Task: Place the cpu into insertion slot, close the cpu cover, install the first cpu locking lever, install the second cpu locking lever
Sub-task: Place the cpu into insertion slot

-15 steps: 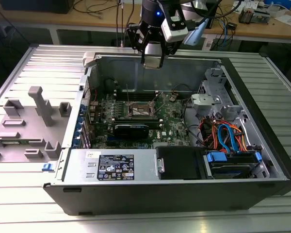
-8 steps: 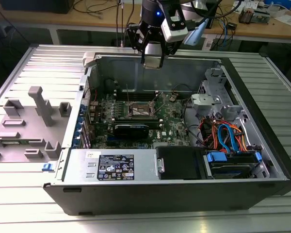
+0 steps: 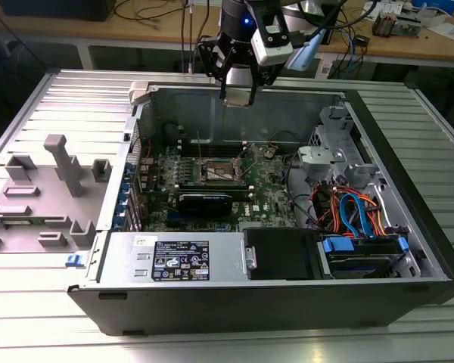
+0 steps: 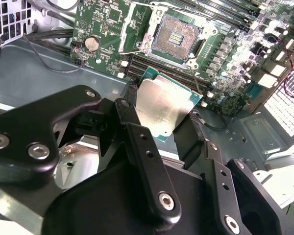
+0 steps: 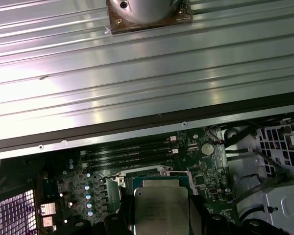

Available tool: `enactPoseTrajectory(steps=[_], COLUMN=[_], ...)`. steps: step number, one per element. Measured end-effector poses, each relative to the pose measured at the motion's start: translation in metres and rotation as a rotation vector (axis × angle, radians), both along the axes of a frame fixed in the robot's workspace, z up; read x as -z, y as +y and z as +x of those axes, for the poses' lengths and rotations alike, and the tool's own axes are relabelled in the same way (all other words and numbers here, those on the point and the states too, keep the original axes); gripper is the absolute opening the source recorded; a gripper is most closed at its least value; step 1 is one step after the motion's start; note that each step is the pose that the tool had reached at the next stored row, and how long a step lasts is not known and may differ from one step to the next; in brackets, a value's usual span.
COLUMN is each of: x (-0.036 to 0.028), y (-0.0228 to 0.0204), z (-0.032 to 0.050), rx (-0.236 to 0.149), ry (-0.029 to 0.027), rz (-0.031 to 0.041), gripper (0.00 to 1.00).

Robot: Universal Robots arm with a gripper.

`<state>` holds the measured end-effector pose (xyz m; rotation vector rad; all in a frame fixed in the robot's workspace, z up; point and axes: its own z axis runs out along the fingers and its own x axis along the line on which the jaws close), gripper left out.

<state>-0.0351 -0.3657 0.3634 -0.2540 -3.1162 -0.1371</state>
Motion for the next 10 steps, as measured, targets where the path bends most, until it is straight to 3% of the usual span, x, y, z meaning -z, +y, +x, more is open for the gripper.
enactPoseTrajectory(steps=[10], x=[0.0000], y=[0.0000], z=[0.0000], rx=[0.014], ry=[0.0000], rz=[-0.0001], gripper=[0.54])
